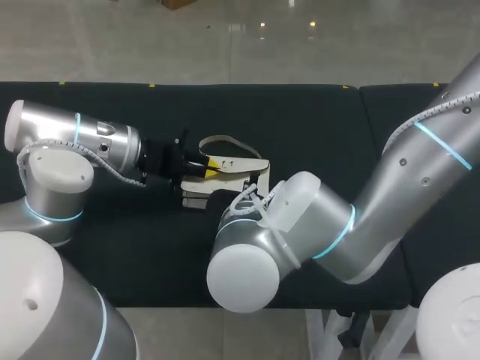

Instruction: Pick up the bag, open it, inspect its contents, close it, and place it on the opposite side

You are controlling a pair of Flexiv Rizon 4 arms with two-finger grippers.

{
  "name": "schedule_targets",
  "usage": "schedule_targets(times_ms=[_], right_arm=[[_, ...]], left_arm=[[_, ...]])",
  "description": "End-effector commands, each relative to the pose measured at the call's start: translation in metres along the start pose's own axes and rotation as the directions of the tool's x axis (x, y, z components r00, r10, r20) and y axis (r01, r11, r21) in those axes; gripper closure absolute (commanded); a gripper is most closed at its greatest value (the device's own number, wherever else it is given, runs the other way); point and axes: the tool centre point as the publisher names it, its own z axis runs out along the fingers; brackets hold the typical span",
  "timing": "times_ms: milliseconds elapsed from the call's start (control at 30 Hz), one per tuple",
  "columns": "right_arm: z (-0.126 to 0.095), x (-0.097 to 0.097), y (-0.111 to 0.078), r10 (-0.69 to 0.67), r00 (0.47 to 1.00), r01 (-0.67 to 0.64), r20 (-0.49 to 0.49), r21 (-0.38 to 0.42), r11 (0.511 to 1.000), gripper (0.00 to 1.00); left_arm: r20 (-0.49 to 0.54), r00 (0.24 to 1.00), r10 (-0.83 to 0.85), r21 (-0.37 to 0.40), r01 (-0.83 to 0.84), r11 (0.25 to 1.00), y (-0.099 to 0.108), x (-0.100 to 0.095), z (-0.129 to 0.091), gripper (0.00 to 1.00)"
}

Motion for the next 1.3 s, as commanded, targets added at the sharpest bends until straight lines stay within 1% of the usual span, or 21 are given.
schedule_targets(times_ms=[33,233,467,733,800,833,867,900,967,1033,1100,1167,1200,1233,1300], right_arm=[[0.001,0.001,0.001,0.000,1.000,0.000,0.005,0.003,1.000,1.00],[0.001,0.001,0.001,0.000,1.000,0.000,0.005,0.003,1.000,1.00],[0.001,0.001,0.001,0.000,1.000,0.000,0.005,0.003,1.000,1.00],[0.001,0.001,0.001,0.000,1.000,0.000,0.005,0.003,1.000,1.00],[0.001,0.001,0.001,0.000,1.000,0.000,0.005,0.003,1.000,1.00],[0.001,0.001,0.001,0.000,1.000,0.000,0.005,0.003,1.000,1.00],[0.001,0.001,0.001,0.000,1.000,0.000,0.005,0.003,1.000,1.00],[0.001,0.001,0.001,0.000,1.000,0.000,0.005,0.003,1.000,1.00],[0.001,0.001,0.001,0.000,1.000,0.000,0.005,0.003,1.000,1.00],[0.001,0.001,0.001,0.000,1.000,0.000,0.005,0.003,1.000,1.00],[0.001,0.001,0.001,0.000,1.000,0.000,0.005,0.003,1.000,1.00],[0.001,0.001,0.001,0.000,1.000,0.000,0.005,0.003,1.000,1.00],[0.001,0.001,0.001,0.000,1.000,0.000,0.005,0.003,1.000,1.00],[0.001,0.001,0.001,0.000,1.000,0.000,0.005,0.003,1.000,1.00],[0.001,0.001,0.001,0.000,1.000,0.000,0.005,0.003,1.000,1.00]], left_arm=[[-0.009,1.000,0.020,0.025,-0.020,0.999,0.000,0.005,-0.001,1.00],[-0.025,0.999,0.041,0.022,-0.040,0.999,0.001,0.007,-0.002,1.00],[0.002,1.000,0.009,0.009,-0.009,1.000,0.008,0.003,-0.001,1.00],[-0.005,1.000,-0.001,0.020,0.001,1.000,-0.002,-0.002,0.011,1.00],[-0.013,1.000,0.010,0.009,-0.010,1.000,-0.005,-0.001,0.013,1.00],[-0.013,1.000,0.010,0.008,-0.010,1.000,-0.005,-0.002,0.012,0.88],[-0.008,1.000,0.010,0.006,-0.009,1.000,-0.005,-0.002,0.010,0.63],[-0.003,1.000,0.010,0.003,-0.010,1.000,-0.005,-0.003,0.008,0.57],[0.011,1.000,0.006,0.000,-0.006,1.000,-0.005,-0.004,0.004,0.54],[0.019,1.000,0.006,-0.004,-0.006,1.000,-0.005,-0.005,0.000,0.57],[0.025,1.000,0.005,-0.012,-0.005,1.000,-0.005,-0.005,-0.001,0.65],[0.024,1.000,0.001,-0.022,0.000,1.000,-0.003,-0.005,-0.002,0.80],[0.023,1.000,-0.002,-0.025,0.002,1.000,-0.001,-0.004,-0.001,0.93],[0.022,1.000,-0.004,-0.027,0.005,1.000,0.000,-0.004,0.000,1.00],[0.022,1.000,-0.008,-0.035,0.009,0.999,0.003,-0.003,0.001,1.00]])
